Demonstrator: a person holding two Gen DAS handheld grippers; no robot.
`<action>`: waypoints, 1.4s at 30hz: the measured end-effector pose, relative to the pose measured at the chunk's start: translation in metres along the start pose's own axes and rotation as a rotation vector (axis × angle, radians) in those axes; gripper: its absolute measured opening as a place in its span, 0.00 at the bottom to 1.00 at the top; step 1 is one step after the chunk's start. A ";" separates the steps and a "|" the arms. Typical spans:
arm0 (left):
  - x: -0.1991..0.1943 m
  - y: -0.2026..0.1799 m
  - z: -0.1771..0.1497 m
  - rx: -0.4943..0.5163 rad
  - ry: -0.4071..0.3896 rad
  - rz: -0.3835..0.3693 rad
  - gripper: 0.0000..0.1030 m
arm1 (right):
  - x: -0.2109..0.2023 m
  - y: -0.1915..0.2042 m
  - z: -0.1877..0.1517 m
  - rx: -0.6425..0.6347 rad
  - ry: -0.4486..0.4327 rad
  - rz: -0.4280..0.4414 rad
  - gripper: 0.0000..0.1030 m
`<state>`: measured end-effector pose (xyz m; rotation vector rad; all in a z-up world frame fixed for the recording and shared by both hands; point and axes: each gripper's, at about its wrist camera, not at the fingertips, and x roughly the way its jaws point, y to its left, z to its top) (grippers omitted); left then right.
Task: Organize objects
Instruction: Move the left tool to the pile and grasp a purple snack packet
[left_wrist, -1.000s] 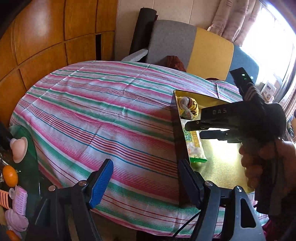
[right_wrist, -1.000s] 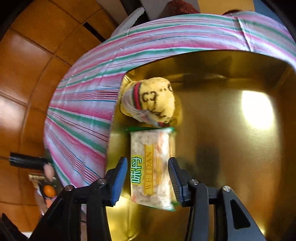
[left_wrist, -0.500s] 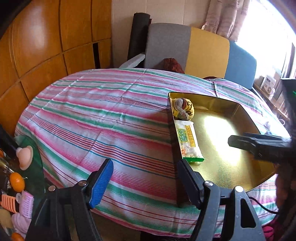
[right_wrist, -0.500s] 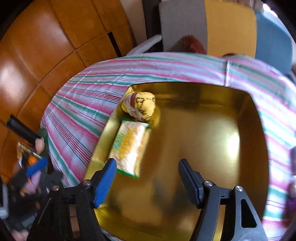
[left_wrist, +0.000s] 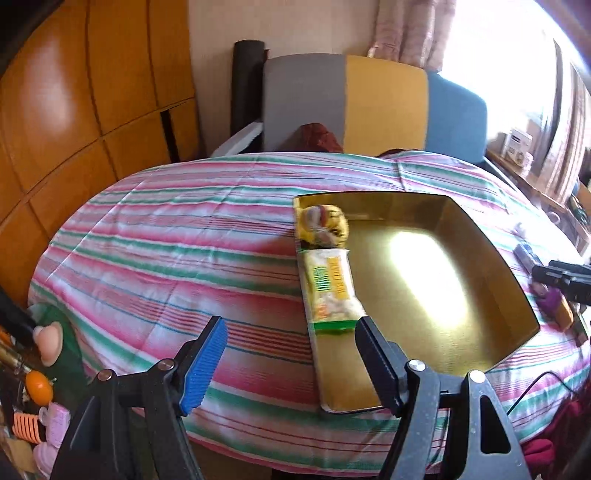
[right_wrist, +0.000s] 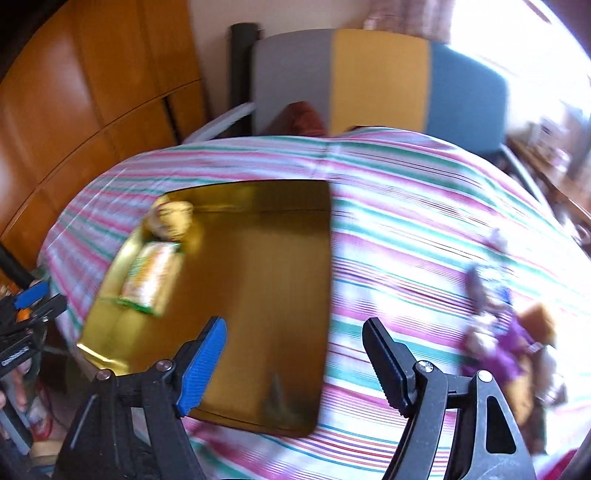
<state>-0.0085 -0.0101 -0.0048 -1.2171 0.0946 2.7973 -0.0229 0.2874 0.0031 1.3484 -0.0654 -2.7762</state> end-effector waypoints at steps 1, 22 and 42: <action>0.000 -0.006 0.002 0.015 0.000 -0.015 0.71 | -0.004 -0.014 -0.002 0.023 -0.004 -0.024 0.75; 0.001 -0.202 0.028 0.373 0.091 -0.473 0.60 | -0.079 -0.244 -0.072 0.698 -0.249 -0.205 0.81; 0.070 -0.402 -0.001 0.638 0.193 -0.637 0.47 | -0.085 -0.248 -0.082 0.746 -0.339 -0.094 0.85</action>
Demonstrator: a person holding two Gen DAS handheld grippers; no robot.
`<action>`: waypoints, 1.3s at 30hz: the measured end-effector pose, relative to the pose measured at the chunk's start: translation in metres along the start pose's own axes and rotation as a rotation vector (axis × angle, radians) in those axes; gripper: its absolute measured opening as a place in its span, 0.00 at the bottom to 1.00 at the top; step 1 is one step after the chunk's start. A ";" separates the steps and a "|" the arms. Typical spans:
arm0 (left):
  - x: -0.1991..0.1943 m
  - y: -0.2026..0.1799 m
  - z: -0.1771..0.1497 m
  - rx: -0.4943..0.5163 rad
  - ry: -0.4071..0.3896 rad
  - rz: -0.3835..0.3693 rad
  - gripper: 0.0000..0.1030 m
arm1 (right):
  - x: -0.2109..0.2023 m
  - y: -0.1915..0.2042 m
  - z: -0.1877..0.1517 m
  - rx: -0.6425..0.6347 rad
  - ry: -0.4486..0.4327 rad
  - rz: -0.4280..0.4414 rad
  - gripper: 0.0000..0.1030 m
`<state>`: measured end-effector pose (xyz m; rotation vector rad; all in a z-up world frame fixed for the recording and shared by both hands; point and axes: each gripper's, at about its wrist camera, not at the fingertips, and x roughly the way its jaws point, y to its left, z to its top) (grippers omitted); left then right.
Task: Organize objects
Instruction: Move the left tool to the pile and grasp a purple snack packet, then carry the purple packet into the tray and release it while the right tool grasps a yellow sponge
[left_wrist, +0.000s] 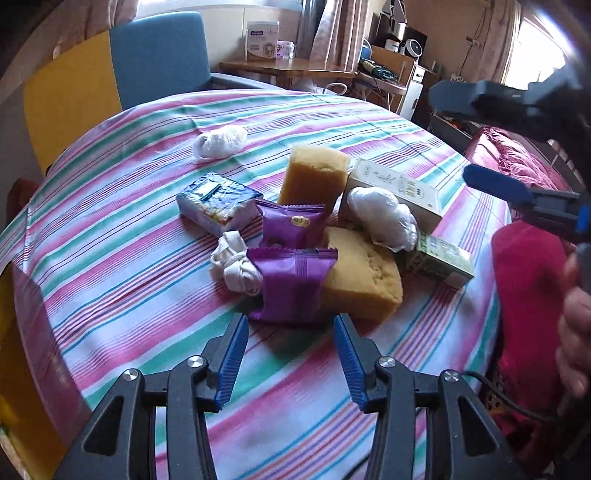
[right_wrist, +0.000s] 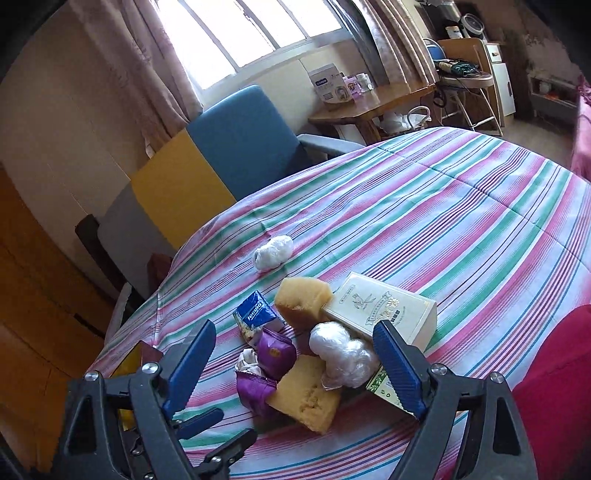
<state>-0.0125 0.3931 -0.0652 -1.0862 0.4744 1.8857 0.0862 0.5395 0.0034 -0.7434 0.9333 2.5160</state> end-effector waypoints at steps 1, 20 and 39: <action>0.005 0.001 0.004 -0.006 0.004 -0.007 0.47 | 0.000 -0.001 0.000 0.004 0.000 0.003 0.85; -0.046 0.025 -0.028 -0.108 -0.085 -0.107 0.32 | 0.005 -0.001 0.001 0.002 0.024 -0.022 0.85; -0.143 0.071 -0.100 -0.212 -0.196 -0.064 0.32 | 0.091 0.003 -0.035 0.061 0.478 -0.108 0.85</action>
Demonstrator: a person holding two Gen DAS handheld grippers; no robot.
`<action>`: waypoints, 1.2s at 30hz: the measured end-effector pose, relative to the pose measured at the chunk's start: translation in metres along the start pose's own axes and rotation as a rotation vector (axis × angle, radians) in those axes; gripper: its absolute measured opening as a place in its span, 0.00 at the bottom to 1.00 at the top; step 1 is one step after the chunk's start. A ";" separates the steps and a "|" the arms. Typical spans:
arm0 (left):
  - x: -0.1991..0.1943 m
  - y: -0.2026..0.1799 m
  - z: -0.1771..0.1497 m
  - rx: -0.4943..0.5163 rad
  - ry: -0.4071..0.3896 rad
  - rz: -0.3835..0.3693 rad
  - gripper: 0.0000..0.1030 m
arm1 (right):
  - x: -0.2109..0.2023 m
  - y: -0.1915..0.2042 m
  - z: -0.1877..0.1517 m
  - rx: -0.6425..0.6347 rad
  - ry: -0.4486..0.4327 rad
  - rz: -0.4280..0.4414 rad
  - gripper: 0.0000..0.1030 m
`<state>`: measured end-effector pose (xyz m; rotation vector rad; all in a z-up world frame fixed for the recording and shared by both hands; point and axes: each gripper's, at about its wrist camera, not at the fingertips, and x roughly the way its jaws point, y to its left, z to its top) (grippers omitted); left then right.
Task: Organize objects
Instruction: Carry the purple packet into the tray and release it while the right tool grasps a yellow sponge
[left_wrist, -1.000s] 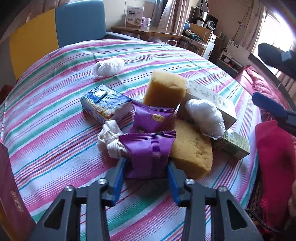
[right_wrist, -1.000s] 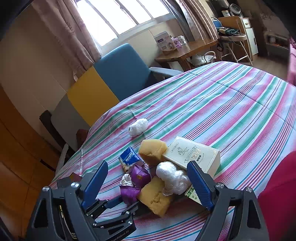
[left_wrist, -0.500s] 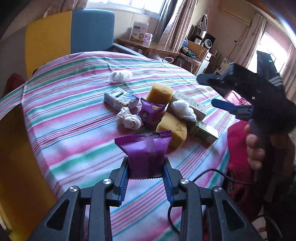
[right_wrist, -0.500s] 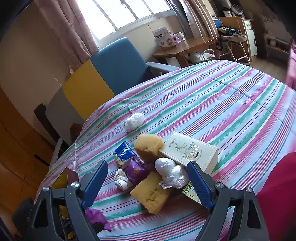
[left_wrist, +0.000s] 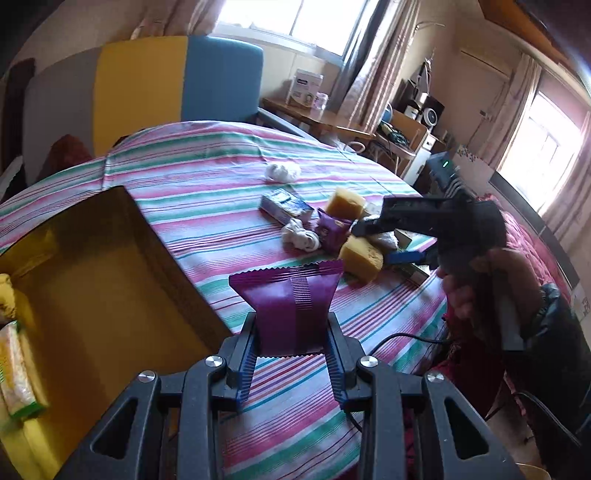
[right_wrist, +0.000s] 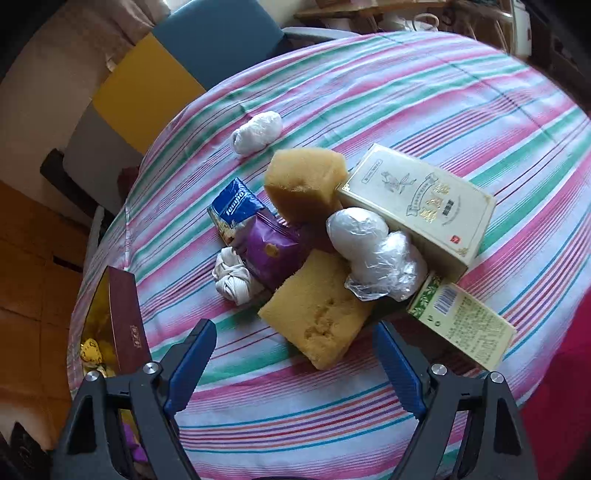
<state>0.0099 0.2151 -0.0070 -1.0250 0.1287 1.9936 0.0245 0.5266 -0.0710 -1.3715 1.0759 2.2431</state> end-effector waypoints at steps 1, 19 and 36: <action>-0.006 0.005 -0.001 -0.011 -0.005 0.009 0.32 | 0.010 -0.002 0.000 0.016 0.018 -0.022 0.85; -0.083 0.154 -0.071 -0.333 0.086 0.391 0.32 | 0.029 0.019 -0.002 -0.150 0.003 -0.179 0.65; -0.076 0.163 -0.074 -0.344 0.106 0.486 0.41 | 0.027 0.029 -0.008 -0.225 -0.015 -0.165 0.62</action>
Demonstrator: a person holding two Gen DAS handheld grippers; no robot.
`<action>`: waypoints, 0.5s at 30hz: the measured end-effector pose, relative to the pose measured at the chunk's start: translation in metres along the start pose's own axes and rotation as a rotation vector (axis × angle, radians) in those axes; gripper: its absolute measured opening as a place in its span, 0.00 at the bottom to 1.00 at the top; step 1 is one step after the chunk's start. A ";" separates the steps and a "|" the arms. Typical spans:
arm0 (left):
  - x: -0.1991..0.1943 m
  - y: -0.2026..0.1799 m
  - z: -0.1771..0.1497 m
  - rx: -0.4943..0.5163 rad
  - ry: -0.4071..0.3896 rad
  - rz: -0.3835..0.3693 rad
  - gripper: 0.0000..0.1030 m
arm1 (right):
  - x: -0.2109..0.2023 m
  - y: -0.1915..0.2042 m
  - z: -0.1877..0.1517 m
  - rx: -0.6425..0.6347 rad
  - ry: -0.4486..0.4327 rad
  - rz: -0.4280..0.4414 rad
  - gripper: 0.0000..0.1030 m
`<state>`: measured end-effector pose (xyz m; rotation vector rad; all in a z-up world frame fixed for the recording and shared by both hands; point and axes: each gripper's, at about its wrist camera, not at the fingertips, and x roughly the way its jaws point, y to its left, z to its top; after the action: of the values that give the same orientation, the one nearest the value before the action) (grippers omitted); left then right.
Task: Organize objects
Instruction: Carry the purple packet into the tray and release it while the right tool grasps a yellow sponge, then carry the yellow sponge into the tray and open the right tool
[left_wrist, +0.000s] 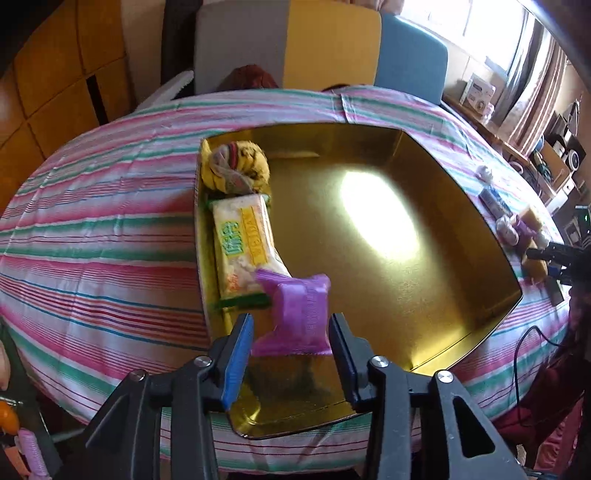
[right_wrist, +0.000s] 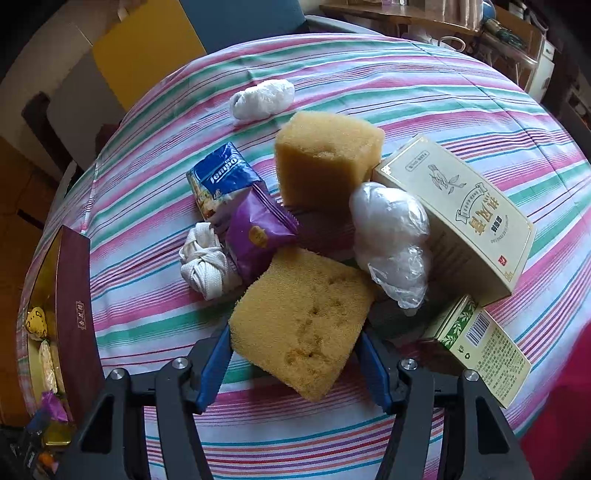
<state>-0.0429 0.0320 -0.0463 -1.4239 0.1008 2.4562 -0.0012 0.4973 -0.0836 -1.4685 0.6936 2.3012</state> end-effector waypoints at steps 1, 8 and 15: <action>-0.004 0.002 0.000 -0.006 -0.011 0.000 0.41 | -0.001 0.002 -0.001 -0.011 -0.004 0.001 0.62; -0.025 0.024 -0.002 -0.091 -0.078 0.000 0.41 | -0.020 0.020 -0.012 -0.084 -0.066 0.092 0.61; -0.037 0.053 -0.009 -0.164 -0.116 0.021 0.41 | -0.071 0.069 -0.047 -0.246 -0.167 0.166 0.61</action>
<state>-0.0332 -0.0281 -0.0241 -1.3452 -0.1137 2.6098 0.0286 0.4133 -0.0205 -1.3393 0.5173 2.6812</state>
